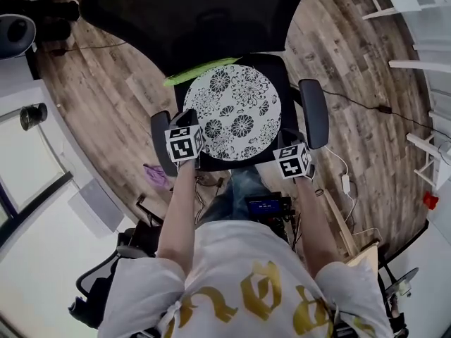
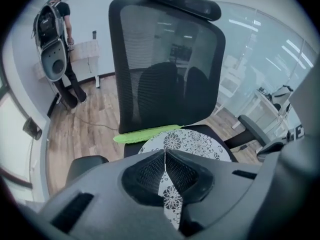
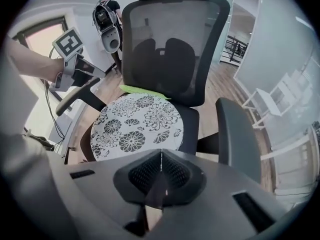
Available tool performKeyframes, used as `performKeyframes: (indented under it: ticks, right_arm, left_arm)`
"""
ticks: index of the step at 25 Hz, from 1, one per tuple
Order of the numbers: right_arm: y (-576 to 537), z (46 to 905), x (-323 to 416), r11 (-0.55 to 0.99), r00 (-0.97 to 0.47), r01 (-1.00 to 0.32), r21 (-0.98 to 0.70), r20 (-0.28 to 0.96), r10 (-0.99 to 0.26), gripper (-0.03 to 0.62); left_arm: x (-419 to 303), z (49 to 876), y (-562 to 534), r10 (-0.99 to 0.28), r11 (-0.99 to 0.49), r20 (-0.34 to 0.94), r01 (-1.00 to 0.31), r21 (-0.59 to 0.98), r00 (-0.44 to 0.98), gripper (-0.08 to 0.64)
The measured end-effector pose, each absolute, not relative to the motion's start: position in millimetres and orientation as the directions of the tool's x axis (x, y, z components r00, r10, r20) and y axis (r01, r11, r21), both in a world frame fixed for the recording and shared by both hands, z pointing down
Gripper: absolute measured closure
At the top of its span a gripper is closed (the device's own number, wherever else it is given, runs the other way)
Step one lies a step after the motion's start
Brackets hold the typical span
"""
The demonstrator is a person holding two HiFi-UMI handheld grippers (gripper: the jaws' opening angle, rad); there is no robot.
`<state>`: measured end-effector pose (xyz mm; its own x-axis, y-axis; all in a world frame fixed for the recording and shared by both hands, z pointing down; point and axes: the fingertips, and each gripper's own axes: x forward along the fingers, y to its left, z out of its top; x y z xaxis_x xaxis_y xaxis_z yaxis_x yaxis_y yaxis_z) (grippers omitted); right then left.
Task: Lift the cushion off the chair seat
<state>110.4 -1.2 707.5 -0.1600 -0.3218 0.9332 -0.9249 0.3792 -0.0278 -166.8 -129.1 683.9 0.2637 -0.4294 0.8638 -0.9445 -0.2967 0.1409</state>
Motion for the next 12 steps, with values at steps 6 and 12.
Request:
performKeyframes:
  ticks: [6,12]
  right_arm:
    - [7.0,739.0,104.7,0.363,-0.185,-0.928,-0.08,0.947,-0.263,0.58]
    - [4.9,761.0,109.8,0.355,-0.195,-0.93,-0.095,0.946,-0.259,0.58]
  left_arm:
    - [-176.7,711.0,-127.6,-0.38,-0.358,0.903,-0.932,0.056,0.2,0.548]
    - [-189.8,743.1,-130.6,-0.316,-0.307,0.94,-0.951,0.029,0.131,0.548]
